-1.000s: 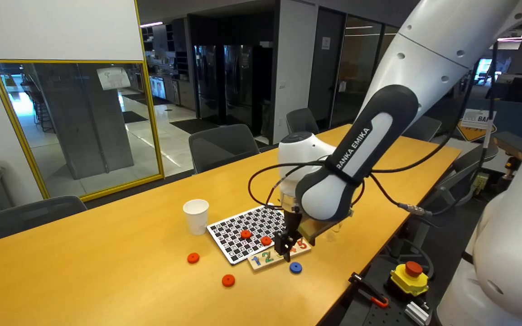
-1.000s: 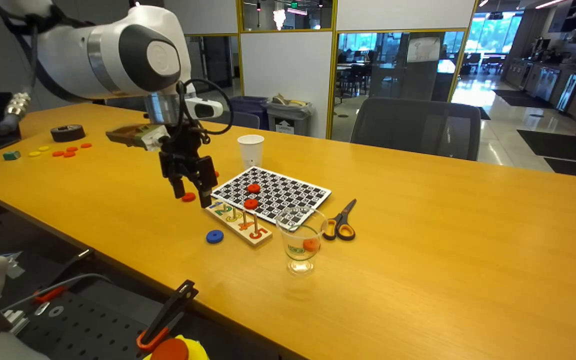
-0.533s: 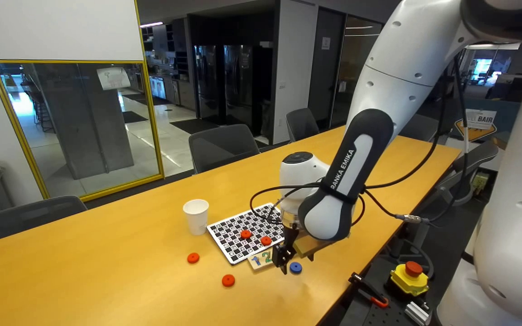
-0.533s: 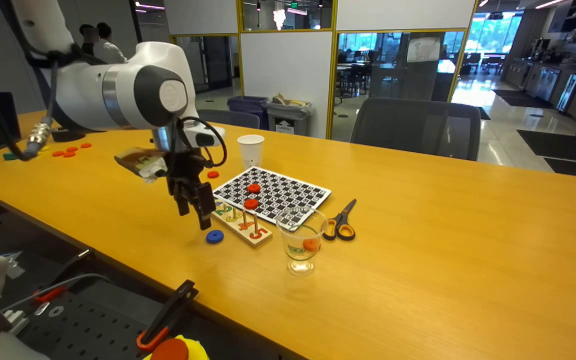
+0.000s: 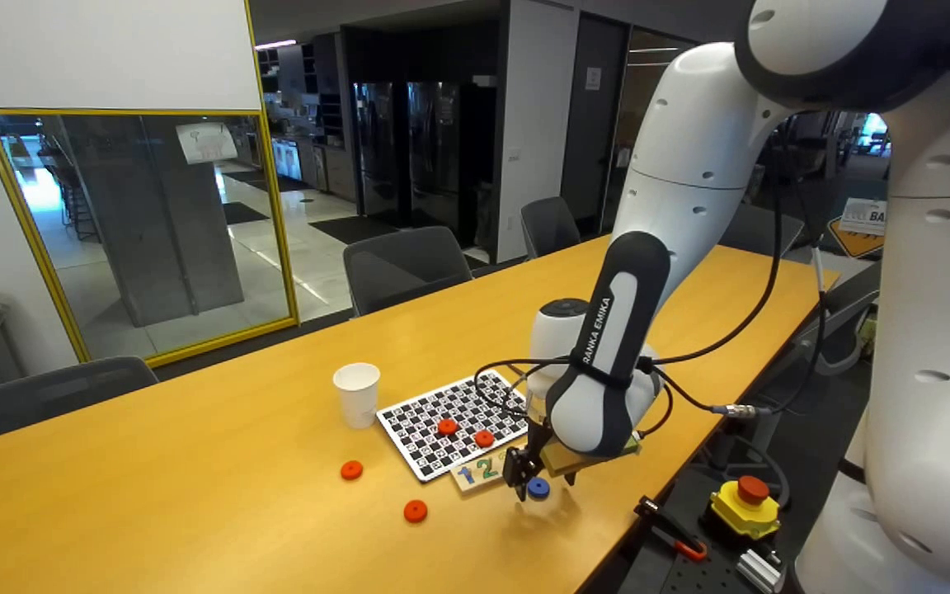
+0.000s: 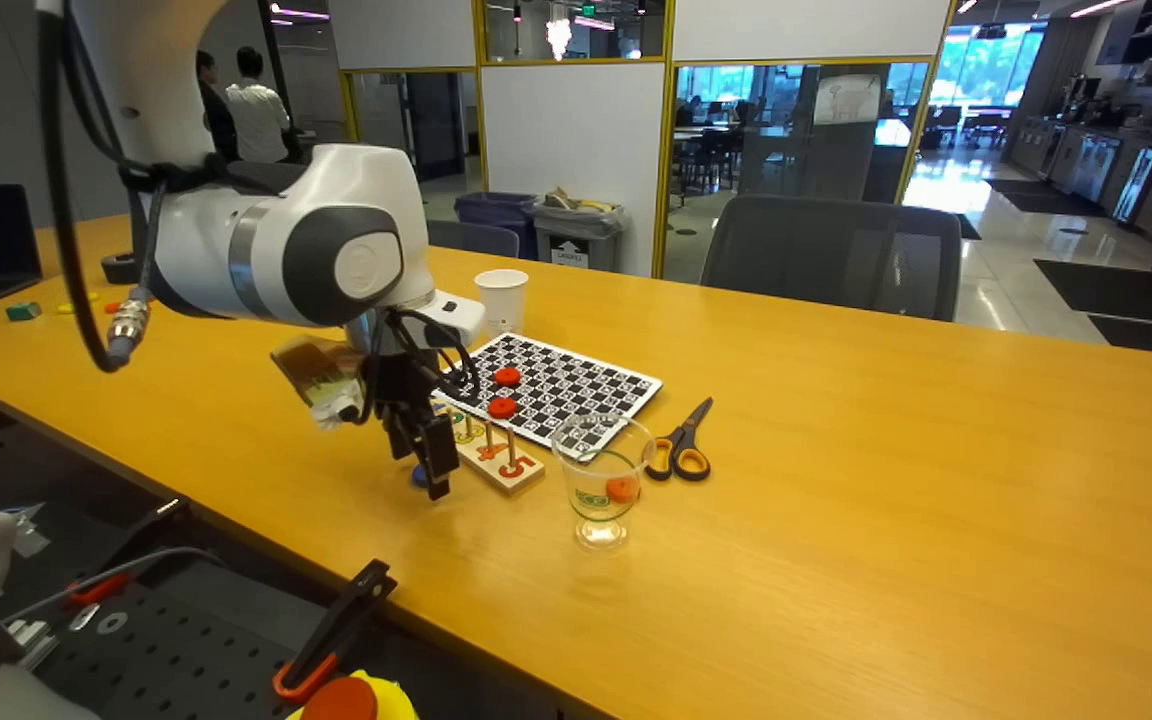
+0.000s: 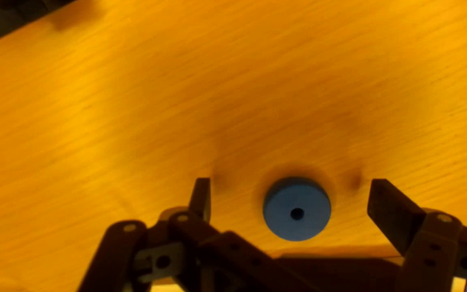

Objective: Put the blue object in the colourless cup then put the orange objects in the white cup

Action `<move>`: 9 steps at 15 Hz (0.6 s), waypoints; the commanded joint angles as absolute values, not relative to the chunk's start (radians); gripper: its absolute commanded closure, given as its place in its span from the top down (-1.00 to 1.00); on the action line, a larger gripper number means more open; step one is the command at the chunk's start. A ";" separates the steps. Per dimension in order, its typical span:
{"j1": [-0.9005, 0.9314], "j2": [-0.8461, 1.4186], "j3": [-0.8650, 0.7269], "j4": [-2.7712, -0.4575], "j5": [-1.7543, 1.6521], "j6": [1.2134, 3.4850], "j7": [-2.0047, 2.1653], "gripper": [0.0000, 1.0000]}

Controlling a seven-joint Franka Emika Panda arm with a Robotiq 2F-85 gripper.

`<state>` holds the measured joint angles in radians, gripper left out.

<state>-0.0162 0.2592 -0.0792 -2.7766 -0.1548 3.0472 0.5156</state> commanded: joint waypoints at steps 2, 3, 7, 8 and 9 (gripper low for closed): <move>-0.042 0.310 -0.018 -2.774 0.036 3.135 0.363 1.00; -0.046 0.313 -0.007 -2.773 0.061 3.141 0.345 1.00; -0.016 0.306 -0.021 -2.767 0.109 3.135 0.306 1.00; -0.009 0.306 -0.026 -2.767 0.111 3.135 0.303 1.00; -0.001 0.305 -0.032 -2.766 0.112 3.135 0.302 1.00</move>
